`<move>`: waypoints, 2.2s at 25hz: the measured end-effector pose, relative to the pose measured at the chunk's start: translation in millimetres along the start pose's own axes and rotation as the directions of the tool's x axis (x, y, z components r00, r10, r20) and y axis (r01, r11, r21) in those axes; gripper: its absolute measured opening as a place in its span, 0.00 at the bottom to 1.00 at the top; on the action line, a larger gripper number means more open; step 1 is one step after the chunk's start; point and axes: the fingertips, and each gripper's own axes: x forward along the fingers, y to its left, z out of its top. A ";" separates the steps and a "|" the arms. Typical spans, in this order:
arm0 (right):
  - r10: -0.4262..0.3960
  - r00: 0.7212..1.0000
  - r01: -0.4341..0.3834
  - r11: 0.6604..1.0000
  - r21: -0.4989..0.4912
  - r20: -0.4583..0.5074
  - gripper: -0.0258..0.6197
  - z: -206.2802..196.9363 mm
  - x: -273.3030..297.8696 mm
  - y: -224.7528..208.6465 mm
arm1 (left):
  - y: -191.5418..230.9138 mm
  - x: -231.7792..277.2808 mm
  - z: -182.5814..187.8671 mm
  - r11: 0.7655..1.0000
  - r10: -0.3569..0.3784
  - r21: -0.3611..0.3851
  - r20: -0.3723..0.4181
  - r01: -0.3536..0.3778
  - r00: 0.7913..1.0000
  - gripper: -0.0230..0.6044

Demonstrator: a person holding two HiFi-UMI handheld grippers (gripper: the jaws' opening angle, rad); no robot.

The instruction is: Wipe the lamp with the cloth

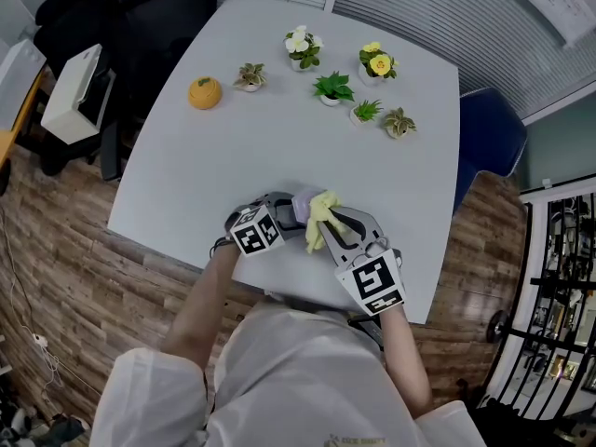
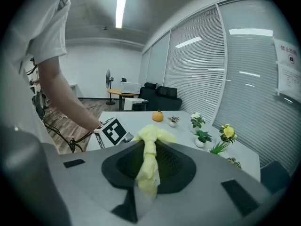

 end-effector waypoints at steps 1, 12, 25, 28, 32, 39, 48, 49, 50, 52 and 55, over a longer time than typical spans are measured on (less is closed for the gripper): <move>0.002 1.000 -0.002 1.000 -0.004 0.002 0.15 1.1 0.3 0.8 | -0.1 0.0 -0.2 1.000 0.000 0.000 0.000 0.000 1.000 0.49; 0.013 1.000 -0.012 0.996 -0.091 0.005 0.15 18.8 8.1 7.3 | -0.5 -0.2 0.1 1.000 -0.002 -0.002 -0.001 0.002 1.000 0.49; 0.010 1.000 -0.010 0.976 -0.219 -0.002 0.15 32.4 28.2 9.6 | 0.0 0.0 -0.5 1.000 -0.001 0.001 0.002 0.001 1.000 0.49; 0.013 1.000 -0.013 0.974 -0.227 -0.003 0.15 34.0 31.4 8.9 | 0.2 -0.2 -0.5 1.000 0.000 0.002 0.002 0.000 1.000 0.49; 0.014 1.000 -0.014 0.975 -0.223 -0.002 0.15 35.7 34.4 5.8 | 0.3 -0.3 0.0 1.000 -0.001 0.001 0.000 0.001 1.000 0.49; 0.020 1.000 -0.018 0.983 -0.182 0.007 0.16 39.7 40.7 -0.1 | -0.1 -1.7 0.4 1.000 -0.001 0.000 0.000 0.001 1.000 0.49; 0.026 0.999 -0.024 0.997 -0.074 0.027 0.16 38.5 47.4 -14.1 | -0.2 -1.3 0.5 1.000 -0.001 -0.001 0.000 0.001 1.000 0.50; 0.027 0.999 -0.025 0.998 -0.060 0.033 0.16 38.4 48.1 -15.1 | -0.1 -1.5 0.4 1.000 -0.001 -0.001 0.000 0.001 1.000 0.49; 0.026 0.999 -0.025 0.999 -0.047 0.038 0.16 38.2 48.7 -16.1 | -0.1 -1.6 0.2 1.000 -0.001 -0.001 0.000 0.001 1.000 0.50; 0.025 0.999 -0.024 0.999 -0.027 0.044 0.16 37.5 49.6 -18.4 | -0.3 -1.6 -0.3 1.000 -0.001 -0.001 -0.001 0.001 1.000 0.50; 0.022 0.999 -0.022 1.000 -0.006 0.050 0.16 36.6 49.5 -23.3 | -0.3 -1.3 -0.2 1.000 0.000 0.000 0.001 0.000 1.000 0.49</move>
